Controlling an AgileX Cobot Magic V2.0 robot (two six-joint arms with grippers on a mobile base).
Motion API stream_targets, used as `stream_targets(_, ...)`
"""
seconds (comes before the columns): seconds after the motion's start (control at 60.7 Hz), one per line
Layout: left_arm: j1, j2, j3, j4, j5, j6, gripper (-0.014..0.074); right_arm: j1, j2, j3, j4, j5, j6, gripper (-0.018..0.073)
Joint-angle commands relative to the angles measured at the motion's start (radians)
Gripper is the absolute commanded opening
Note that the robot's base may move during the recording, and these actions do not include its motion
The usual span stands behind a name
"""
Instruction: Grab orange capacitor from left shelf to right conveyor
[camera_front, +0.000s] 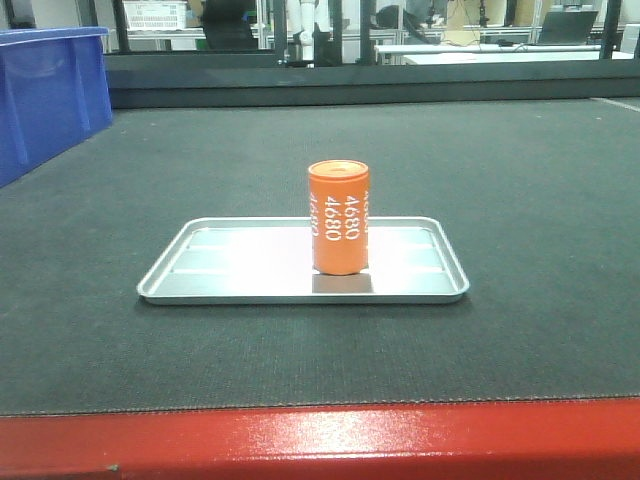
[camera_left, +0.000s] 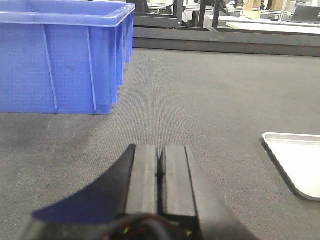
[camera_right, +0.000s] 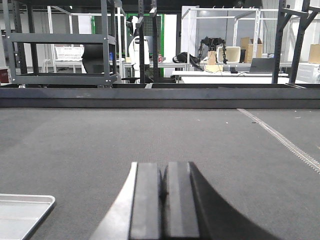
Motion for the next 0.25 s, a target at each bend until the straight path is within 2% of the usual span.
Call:
stream_targets(0.0, -0.006, -0.007, 0.026, -0.005, -0.085, -0.002, -0.0125, -0.006, -0.02, -0.021, 0.001, -0.095, -0.006, 0.0049)
stream_targets(0.231, -0.006, -0.007, 0.026, -0.005, -0.085, -0.002, -0.0125, -0.006, -0.02, -0.021, 0.001, -0.095, -0.006, 0.0049)
